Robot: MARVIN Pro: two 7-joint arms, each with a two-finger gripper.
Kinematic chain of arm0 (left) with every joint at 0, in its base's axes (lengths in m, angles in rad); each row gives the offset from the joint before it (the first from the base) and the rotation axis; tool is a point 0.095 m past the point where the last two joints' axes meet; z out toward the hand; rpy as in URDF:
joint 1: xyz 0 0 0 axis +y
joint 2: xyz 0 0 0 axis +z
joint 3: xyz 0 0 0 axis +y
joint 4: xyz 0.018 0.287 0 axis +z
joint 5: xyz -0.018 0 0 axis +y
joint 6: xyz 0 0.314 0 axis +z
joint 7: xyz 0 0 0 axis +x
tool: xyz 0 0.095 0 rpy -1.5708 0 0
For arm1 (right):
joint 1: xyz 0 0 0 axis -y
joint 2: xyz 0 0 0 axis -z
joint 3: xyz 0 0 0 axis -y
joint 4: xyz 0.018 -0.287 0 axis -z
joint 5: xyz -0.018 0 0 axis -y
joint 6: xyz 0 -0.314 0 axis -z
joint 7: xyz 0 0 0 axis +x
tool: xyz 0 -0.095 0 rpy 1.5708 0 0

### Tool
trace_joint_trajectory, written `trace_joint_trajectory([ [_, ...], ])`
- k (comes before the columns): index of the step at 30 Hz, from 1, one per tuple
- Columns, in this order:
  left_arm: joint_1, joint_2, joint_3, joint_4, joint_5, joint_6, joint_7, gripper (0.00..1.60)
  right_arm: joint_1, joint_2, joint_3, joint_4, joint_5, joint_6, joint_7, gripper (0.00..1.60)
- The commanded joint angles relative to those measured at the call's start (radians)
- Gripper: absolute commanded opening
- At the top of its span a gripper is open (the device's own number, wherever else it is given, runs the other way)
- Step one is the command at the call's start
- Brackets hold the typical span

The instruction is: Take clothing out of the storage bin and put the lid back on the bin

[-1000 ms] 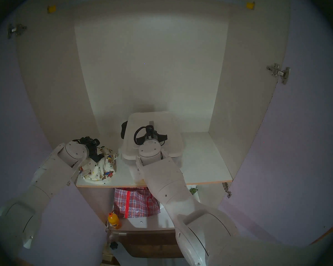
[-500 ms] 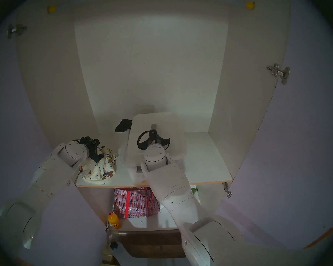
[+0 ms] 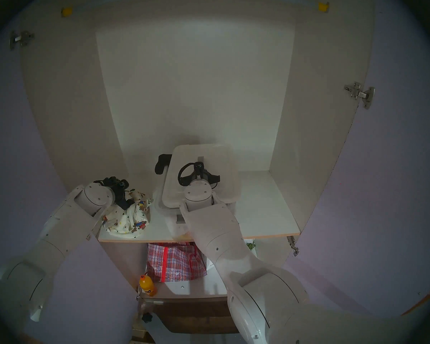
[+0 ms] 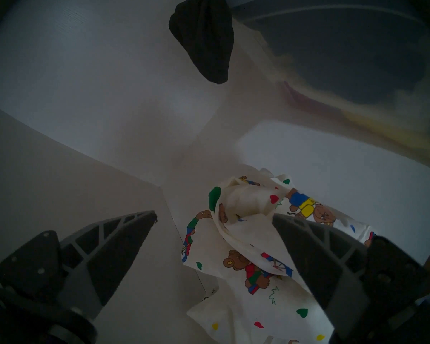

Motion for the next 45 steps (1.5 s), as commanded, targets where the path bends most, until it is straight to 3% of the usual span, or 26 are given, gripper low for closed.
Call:
trace_joint_trajectory([
  [1,-0.028,0.000,-0.008,-0.022,-0.001,-0.006,0.003,1.60,0.038,-0.039,0.052,-0.063,0.071,0.090,0.031,0.00],
  [6,-0.028,0.000,-0.008,-0.022,-0.001,-0.006,0.003,1.60,0.042,-0.059,0.121,-0.116,0.147,0.234,0.039,0.00],
  [10,-0.028,0.000,-0.008,-0.022,-0.001,-0.006,0.003,1.60,0.039,-0.065,0.147,-0.164,0.166,0.311,0.052,0.00],
  [17,-0.028,0.001,-0.008,-0.023,-0.001,-0.006,0.002,1.60,-0.029,-0.061,0.120,-0.292,0.166,0.401,0.066,0.00],
  [21,-0.028,0.001,-0.008,-0.023,-0.002,-0.006,0.002,1.60,-0.091,-0.046,0.078,-0.365,0.148,0.415,0.072,0.00],
  [24,-0.028,0.001,-0.008,-0.024,-0.002,-0.006,0.002,1.60,-0.155,0.009,0.002,-0.433,0.117,0.367,0.094,0.00],
  [26,-0.028,0.001,-0.008,-0.024,-0.002,-0.006,0.002,1.60,-0.169,0.030,-0.018,-0.433,0.113,0.352,0.092,0.00],
  [29,-0.028,0.001,-0.008,-0.023,-0.002,-0.006,0.002,1.60,-0.174,0.064,-0.065,-0.415,0.076,0.264,0.060,0.00],
  [36,-0.028,0.001,-0.008,-0.023,-0.002,-0.006,0.003,1.60,-0.147,0.073,-0.079,-0.335,0.073,0.151,0.036,0.00],
  [45,-0.028,0.001,-0.008,-0.023,-0.002,-0.006,0.003,1.60,-0.078,0.020,-0.058,-0.248,0.098,0.160,0.023,0.00],
])
